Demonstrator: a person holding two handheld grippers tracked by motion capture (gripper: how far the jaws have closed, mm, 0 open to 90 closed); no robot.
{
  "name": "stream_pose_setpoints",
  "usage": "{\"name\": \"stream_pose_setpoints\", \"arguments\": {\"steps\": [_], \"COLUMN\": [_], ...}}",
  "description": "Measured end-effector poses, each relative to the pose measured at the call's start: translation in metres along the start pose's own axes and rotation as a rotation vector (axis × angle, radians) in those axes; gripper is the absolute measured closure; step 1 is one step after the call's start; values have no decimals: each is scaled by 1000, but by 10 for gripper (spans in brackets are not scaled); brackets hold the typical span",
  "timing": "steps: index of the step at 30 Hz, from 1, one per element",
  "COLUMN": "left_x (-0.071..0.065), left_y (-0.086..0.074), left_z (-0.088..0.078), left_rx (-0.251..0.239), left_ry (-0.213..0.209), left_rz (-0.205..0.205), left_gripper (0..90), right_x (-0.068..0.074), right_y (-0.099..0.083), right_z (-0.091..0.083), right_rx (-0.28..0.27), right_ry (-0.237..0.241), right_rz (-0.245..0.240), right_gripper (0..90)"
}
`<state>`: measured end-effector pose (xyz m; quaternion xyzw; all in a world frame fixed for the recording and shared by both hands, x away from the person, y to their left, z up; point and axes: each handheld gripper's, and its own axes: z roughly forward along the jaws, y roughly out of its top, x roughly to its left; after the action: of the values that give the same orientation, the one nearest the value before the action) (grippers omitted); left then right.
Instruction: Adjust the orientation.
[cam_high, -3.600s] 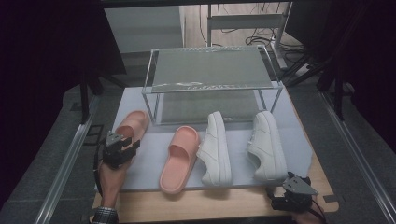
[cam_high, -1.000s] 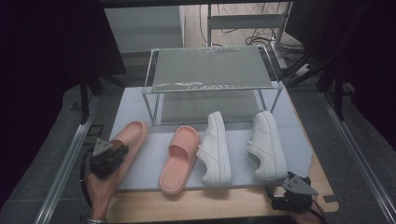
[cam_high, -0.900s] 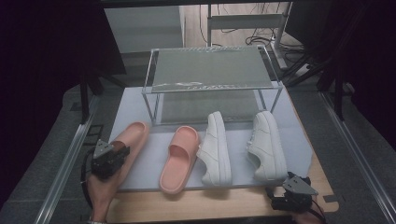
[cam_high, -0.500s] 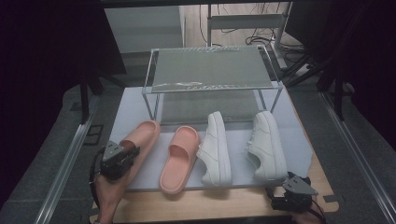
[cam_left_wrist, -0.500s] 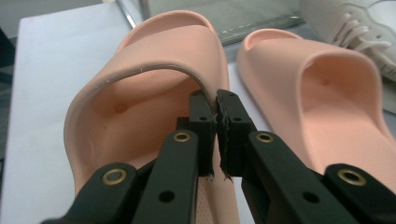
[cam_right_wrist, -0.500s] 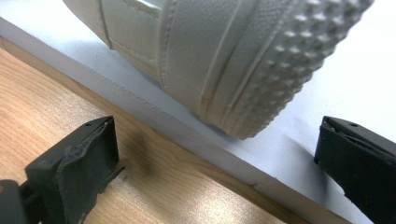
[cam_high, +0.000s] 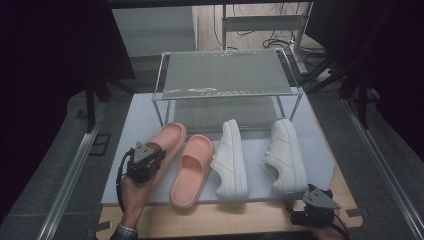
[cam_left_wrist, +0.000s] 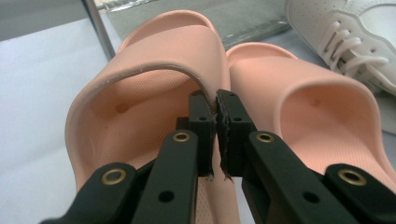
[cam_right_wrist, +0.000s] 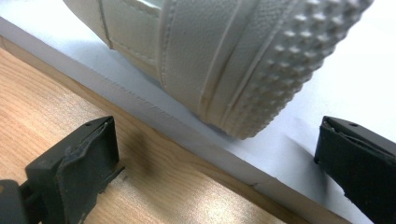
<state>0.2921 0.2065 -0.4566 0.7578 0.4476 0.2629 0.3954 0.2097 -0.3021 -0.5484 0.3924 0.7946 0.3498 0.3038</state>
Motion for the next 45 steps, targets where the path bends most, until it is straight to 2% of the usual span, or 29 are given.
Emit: {"name": "stream_pose_setpoints", "arguments": {"steps": [11, 24, 29, 33, 37, 42, 45], "left_x": [-7, -5, -5, -2, 0, 0, -2], "left_y": [21, 40, 43, 44, 44, 43, 42], "left_z": [36, 75, 87, 96, 104, 111, 113], "left_rx": [2, 12, 15, 16, 30, 45, 54], "left_ry": [38, 55, 67, 57, 61, 39, 40], "left_rz": [16, 20, 18, -19, -30, -31, -15], "left_gripper": [849, 848, 848, 848, 846, 842, 811], "right_x": [0, 0, 0, 0, 0, 0, 0], "right_y": [0, 0, 0, 0, -1, -1, -1], "right_z": [0, 0, 0, 0, 0, 0, 0], "right_rx": [-2, -3, -4, -4, -5, -5, -5], "right_ry": [1, 2, 3, 3, 7, 8, 8], "right_rz": [-2, -3, -3, -3, -2, -2, -3], "right_gripper": [0, 0, 0, 0, 0, 0, 0]}}
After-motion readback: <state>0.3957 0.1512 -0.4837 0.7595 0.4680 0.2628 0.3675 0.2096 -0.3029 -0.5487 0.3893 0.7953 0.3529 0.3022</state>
